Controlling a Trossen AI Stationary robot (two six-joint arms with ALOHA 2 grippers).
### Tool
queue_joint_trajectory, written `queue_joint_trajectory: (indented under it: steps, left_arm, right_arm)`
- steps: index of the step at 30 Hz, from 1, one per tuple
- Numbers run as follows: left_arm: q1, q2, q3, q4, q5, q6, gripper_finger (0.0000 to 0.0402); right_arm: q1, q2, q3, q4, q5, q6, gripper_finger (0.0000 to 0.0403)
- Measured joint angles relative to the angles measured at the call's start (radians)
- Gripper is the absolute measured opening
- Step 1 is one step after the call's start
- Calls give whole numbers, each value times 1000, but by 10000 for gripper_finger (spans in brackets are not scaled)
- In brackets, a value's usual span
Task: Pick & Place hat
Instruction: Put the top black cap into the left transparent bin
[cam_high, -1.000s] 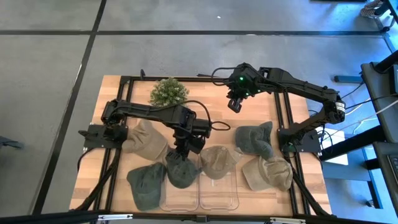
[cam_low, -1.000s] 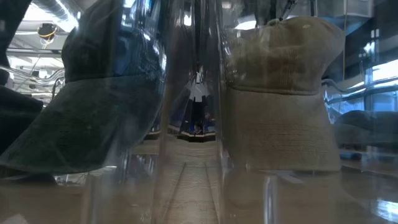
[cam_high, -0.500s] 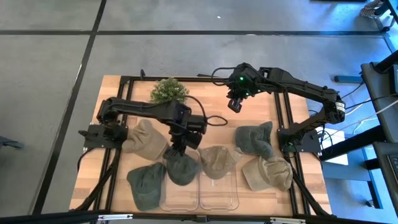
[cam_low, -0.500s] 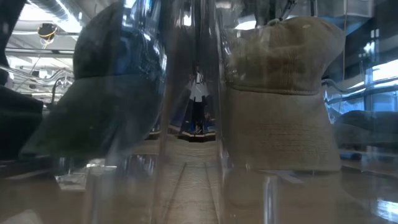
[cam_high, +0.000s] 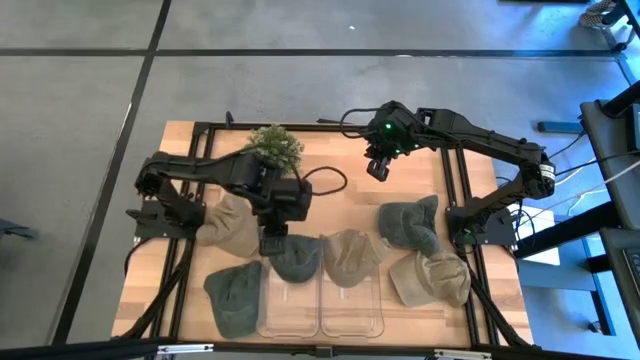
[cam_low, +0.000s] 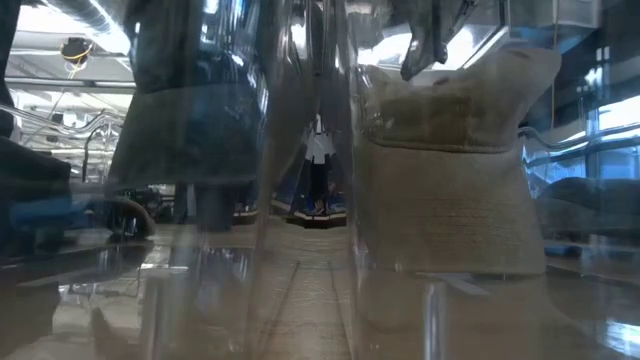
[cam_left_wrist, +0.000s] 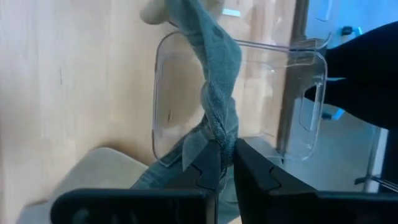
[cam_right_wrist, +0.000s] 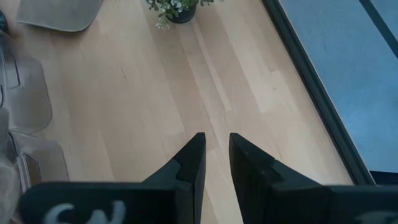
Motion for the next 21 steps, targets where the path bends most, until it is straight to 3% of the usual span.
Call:
queue_joint_trajectory:
  steps: [4,12,17,21]
  left_arm:
    - [-42,13,0,-2,-101,-39,20]
    - [-68,57,0,-6,-119,-77,20]
    - [-67,57,0,-24,-224,-141,23]
    - [-67,57,-8,-23,-247,-144,35]
  right_arm:
    - [0,0,0,7,0,0,72]
    - [0,0,0,9,0,4,72]
    - [0,0,0,9,0,8,72]
    - [0,0,0,9,0,6,72]
